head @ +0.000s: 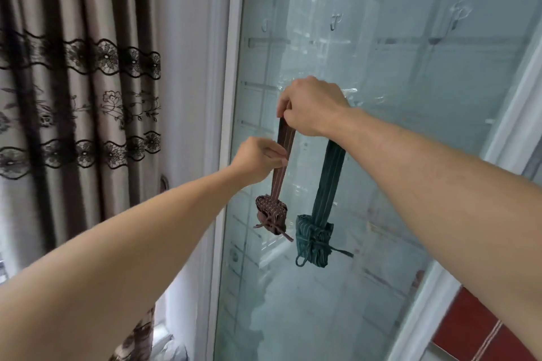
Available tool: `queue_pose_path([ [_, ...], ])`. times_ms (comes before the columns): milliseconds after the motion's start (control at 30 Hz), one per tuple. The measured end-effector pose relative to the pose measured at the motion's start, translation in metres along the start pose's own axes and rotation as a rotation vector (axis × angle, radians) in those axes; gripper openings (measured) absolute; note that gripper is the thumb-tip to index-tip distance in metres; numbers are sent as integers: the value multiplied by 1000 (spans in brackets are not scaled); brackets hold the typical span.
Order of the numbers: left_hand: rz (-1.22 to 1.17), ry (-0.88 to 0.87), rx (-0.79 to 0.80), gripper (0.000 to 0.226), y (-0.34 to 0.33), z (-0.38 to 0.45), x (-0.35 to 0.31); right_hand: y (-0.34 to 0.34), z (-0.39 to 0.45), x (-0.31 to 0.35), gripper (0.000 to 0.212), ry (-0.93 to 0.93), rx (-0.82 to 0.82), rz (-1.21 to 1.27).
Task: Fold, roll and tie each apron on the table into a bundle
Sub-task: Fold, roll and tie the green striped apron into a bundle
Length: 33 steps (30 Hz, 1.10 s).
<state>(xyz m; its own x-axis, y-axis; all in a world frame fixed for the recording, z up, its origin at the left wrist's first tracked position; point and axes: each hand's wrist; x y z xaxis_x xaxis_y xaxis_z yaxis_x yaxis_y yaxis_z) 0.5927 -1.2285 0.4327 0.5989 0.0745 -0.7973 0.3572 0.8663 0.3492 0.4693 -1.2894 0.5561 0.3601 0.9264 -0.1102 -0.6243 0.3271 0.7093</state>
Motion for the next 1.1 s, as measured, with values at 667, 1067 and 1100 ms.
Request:
queue_pose_path([
  [667, 589, 716, -933, 17, 455, -418, 41, 47, -143, 485, 23, 875, 191, 673],
  [1067, 658, 1122, -1288, 21, 573, -892, -82, 261, -474, 767, 33, 1320, 392, 973],
  [1100, 667, 1184, -1316, 17, 572, -940, -87, 271, -510, 784, 34, 1344, 434, 971],
])
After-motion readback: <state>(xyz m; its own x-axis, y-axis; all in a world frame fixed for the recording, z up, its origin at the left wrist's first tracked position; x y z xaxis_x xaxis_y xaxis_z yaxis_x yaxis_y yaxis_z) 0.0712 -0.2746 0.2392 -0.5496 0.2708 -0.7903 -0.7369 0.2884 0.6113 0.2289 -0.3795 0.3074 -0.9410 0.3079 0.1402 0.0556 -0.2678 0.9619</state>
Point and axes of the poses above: each hand's wrist, its own z-axis towards the middle knuckle, its own y-axis out of the back of the hand, x = y × z, and after that the axes turned 12 degrees about -x, right-handed
